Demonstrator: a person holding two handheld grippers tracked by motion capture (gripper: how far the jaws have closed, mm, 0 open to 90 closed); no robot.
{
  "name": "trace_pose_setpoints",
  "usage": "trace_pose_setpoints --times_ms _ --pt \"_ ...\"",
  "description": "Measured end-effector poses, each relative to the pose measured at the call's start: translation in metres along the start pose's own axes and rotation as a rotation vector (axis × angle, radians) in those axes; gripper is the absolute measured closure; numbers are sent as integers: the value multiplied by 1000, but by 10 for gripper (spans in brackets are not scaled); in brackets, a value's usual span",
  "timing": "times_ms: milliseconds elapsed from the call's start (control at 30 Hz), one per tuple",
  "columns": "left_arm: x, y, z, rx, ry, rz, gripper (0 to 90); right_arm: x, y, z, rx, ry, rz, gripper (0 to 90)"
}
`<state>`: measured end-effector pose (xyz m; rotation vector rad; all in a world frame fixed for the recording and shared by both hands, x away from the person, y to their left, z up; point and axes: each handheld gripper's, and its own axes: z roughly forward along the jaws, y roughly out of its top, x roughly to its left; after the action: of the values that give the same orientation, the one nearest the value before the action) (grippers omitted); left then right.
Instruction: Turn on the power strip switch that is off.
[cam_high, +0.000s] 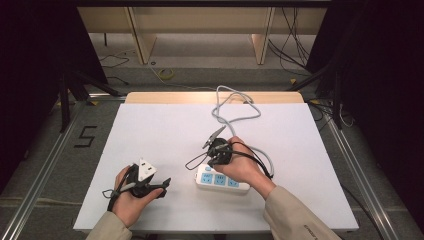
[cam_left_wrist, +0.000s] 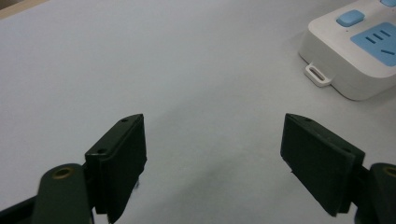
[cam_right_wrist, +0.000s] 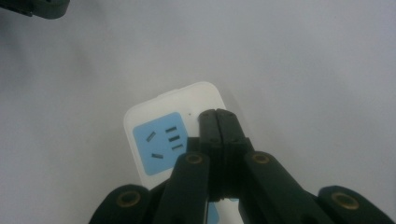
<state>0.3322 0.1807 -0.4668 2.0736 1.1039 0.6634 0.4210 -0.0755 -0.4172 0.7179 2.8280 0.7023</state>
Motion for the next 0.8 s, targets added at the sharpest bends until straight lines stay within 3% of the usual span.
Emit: trace_pose_setpoints --times_ms 800 --pt "0 0 0 0 -1 1 227 -4 8 12 29 0 9 900"
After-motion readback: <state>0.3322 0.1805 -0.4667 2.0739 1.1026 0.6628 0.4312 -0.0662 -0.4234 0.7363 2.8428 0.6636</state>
